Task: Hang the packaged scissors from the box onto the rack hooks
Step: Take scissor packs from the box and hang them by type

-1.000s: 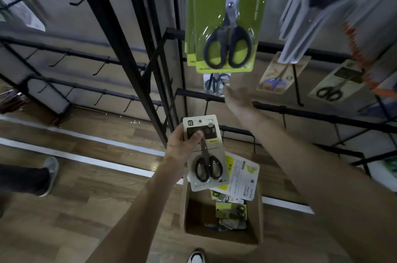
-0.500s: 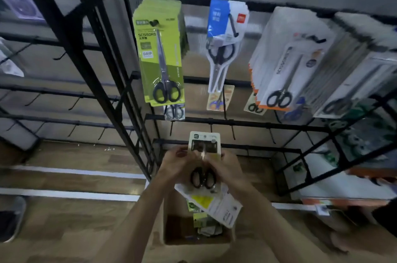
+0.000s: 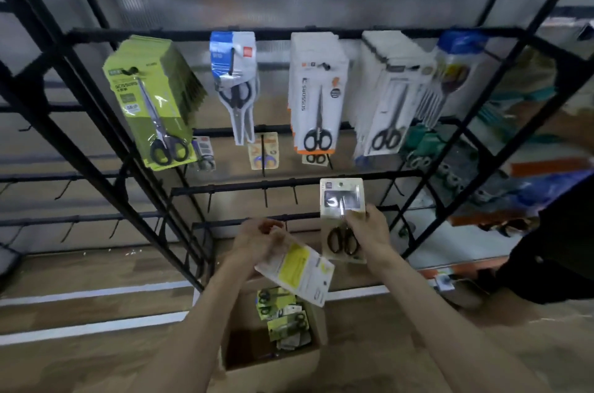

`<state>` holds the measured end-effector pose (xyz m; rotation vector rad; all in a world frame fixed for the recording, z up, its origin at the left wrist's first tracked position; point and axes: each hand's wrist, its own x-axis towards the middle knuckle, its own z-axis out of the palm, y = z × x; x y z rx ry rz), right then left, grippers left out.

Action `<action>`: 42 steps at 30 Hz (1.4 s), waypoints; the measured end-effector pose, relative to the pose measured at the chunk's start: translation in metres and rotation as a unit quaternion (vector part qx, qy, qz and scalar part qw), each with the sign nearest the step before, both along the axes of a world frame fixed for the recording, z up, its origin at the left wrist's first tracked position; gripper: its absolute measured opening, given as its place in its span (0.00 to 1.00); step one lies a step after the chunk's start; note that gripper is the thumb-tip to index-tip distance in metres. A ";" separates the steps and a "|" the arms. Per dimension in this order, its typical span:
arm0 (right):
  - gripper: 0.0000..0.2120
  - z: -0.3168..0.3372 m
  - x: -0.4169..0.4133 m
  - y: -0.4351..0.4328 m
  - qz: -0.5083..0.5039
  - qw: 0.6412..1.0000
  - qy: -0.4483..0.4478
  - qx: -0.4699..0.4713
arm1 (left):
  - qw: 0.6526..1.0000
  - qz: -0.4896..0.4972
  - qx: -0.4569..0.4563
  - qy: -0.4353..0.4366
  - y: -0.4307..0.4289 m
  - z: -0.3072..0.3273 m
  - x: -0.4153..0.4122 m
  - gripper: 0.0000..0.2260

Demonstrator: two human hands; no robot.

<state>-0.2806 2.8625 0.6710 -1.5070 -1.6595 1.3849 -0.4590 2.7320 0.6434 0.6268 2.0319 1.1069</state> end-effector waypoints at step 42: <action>0.06 -0.084 -0.048 0.143 0.101 0.994 0.031 -0.020 | 0.987 0.123 0.019 0.100 0.119 -0.067 0.033 0.09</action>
